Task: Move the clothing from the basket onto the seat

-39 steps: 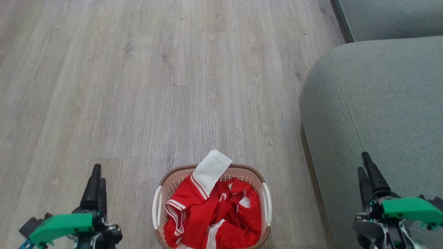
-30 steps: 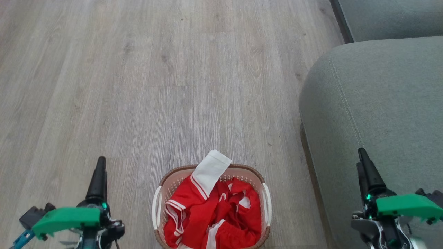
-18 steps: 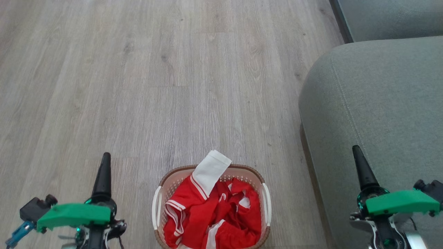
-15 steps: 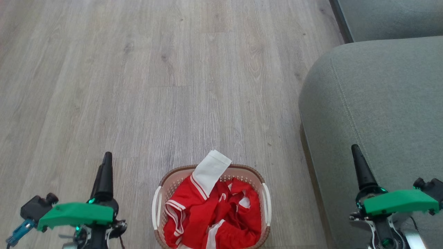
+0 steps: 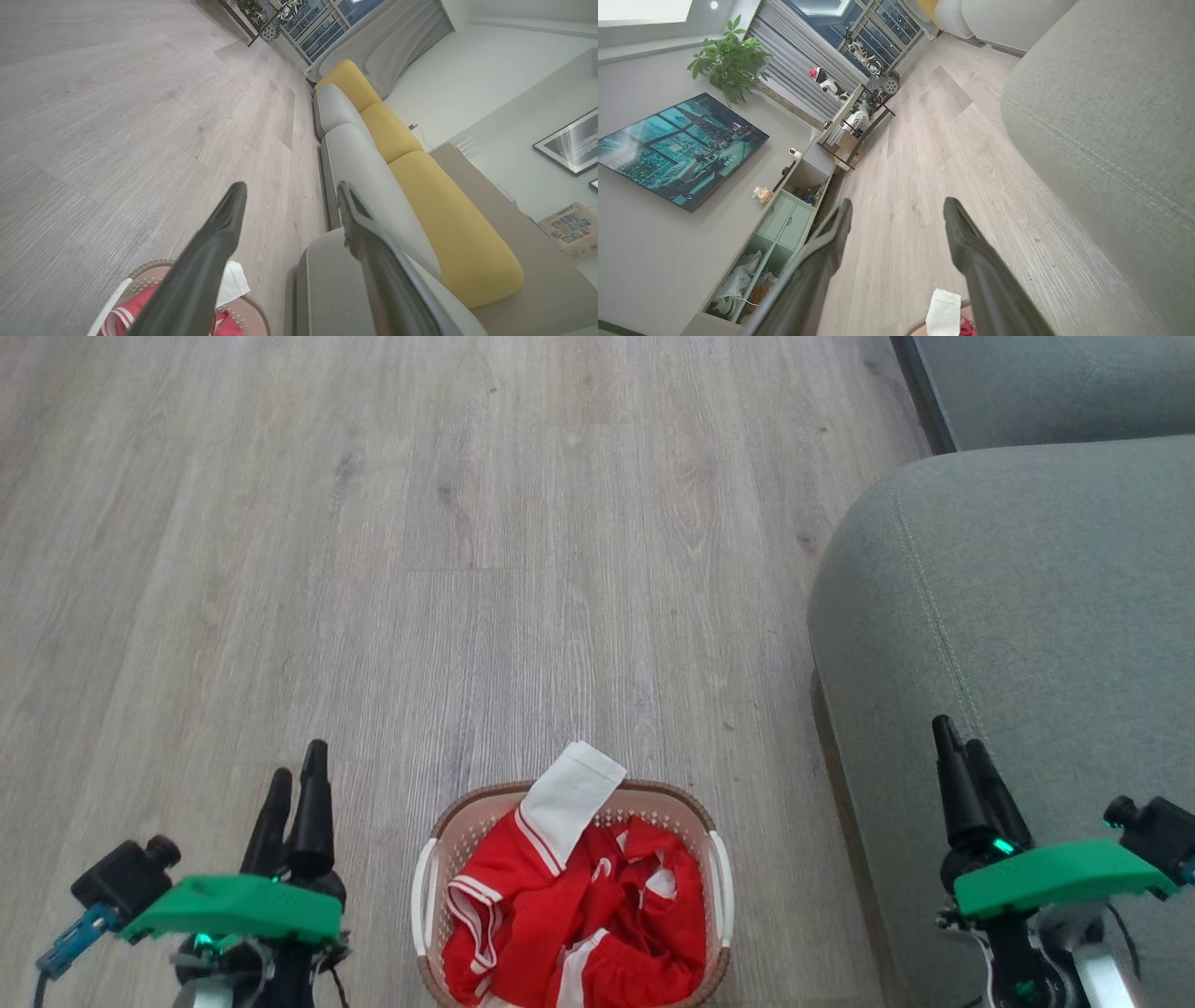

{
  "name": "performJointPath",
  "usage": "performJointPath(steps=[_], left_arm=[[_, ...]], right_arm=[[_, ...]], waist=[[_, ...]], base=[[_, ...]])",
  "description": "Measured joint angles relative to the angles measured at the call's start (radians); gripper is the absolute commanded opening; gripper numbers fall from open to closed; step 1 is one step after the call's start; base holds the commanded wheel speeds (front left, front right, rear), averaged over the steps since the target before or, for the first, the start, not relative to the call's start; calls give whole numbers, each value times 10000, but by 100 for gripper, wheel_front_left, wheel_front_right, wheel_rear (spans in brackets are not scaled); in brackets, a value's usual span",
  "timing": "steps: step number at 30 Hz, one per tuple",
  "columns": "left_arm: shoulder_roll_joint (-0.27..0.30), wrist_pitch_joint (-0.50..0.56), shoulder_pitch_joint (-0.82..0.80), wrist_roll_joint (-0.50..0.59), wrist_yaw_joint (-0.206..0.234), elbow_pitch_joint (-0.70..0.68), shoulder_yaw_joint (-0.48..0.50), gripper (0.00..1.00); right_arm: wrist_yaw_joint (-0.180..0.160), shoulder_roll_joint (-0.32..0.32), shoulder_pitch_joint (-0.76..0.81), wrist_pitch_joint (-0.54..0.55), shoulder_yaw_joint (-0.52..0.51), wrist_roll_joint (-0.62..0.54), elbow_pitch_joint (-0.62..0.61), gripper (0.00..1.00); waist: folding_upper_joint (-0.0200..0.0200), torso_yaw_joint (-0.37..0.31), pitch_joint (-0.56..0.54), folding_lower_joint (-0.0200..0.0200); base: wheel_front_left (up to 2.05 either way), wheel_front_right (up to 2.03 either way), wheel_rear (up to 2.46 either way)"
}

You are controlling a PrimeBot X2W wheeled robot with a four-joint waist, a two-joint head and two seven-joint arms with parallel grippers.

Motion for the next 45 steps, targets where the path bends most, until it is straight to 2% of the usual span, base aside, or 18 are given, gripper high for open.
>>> performJointPath(steps=[20,45], left_arm=[[4,-579,-1,2566,245,-244,-336,100],[15,-1298,-15,5501,263,-686,-681,100]], right_arm=[[0,-203,2,-581,330,-2387,-454,100],[0,-307,5,-1289,729,-5037,-915,100]], waist=[[0,60,8,0],[0,113,19,0]], base=[[0,0,0],[0,0,0]])
